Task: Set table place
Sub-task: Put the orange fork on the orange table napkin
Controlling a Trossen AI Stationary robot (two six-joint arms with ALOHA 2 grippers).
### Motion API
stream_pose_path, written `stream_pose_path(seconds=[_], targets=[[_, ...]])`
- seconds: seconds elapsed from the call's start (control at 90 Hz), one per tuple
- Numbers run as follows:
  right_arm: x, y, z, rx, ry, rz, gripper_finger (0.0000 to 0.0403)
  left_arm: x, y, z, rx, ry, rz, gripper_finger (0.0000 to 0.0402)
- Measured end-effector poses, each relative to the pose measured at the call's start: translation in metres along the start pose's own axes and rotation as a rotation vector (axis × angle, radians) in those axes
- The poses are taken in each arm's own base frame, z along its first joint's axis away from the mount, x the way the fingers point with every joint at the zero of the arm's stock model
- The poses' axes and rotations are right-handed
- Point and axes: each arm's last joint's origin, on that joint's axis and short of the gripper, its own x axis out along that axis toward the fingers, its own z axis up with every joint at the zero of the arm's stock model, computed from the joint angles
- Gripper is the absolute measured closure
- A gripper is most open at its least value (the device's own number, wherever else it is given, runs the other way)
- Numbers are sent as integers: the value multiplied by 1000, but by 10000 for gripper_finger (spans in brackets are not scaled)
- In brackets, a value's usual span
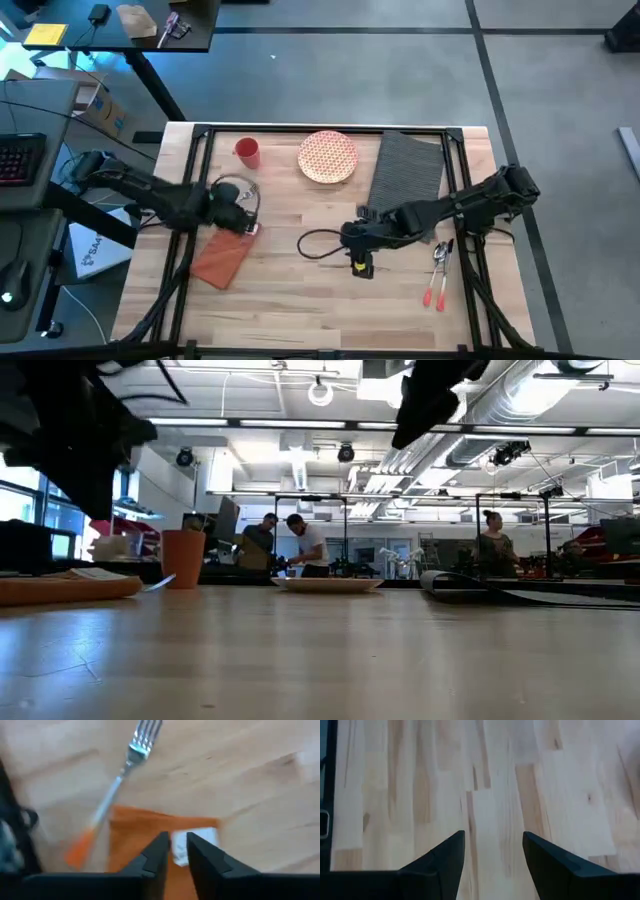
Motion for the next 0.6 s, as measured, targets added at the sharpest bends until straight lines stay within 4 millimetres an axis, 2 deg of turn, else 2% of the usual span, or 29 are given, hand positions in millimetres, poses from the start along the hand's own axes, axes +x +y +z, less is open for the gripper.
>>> stream_pose_path(seconds=[0.133, 0.3, 0.433, 0.6], targets=[[1, -6, 2, 87, -1, -5, 219, 17, 11, 30, 89, 38, 90, 270], [1, -9, 3, 186, -2, -8, 219, 45, 20, 60, 191, 129, 95, 291], [1, -8, 3, 235, -2, -7, 219, 68, 24, 71, 252, 234, 63, 316], [1, -7, 3, 311, -1, -3, 219, 93, 24, 70, 325, 350, 69, 322]])
